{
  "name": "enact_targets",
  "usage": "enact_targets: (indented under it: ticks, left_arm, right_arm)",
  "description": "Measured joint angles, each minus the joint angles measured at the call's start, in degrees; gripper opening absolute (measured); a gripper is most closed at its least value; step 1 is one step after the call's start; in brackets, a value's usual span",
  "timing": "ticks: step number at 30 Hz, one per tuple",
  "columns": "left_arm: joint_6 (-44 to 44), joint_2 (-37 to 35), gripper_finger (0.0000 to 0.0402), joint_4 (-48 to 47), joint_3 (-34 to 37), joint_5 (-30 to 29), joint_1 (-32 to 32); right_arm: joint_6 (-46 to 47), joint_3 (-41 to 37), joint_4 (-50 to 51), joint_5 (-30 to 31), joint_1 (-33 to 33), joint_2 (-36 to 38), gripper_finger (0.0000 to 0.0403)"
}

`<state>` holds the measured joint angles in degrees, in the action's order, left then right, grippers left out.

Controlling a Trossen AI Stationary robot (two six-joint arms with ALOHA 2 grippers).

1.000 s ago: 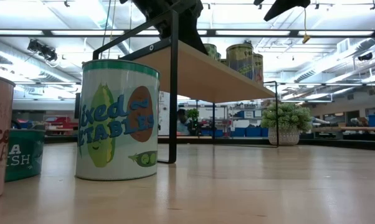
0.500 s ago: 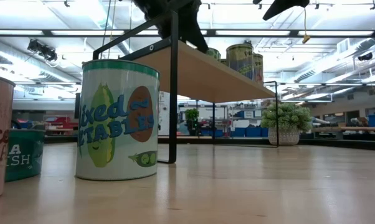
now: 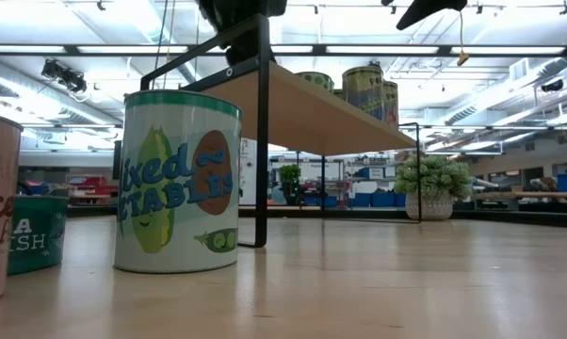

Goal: Pick and place cans onto a shelf
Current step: Put the canned green peas on the shelf

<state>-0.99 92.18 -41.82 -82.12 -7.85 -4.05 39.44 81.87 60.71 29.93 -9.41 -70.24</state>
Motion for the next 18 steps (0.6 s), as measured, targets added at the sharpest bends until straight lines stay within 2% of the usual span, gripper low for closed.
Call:
enact_targets:
  ticks: [6,18]
  left_arm:
    - [0.3,0.3,0.0396,1.9,0.9,-8.0,0.0]
    - [1.6,3.0,0.0396,11.3,1.0,-9.7,0.2]
  right_arm:
    - [-0.4,0.0,-1.4,0.2,0.0,0.0,0.0297]
    - [-0.6,0.0,-3.0,0.4,-0.1,0.0,0.0297]
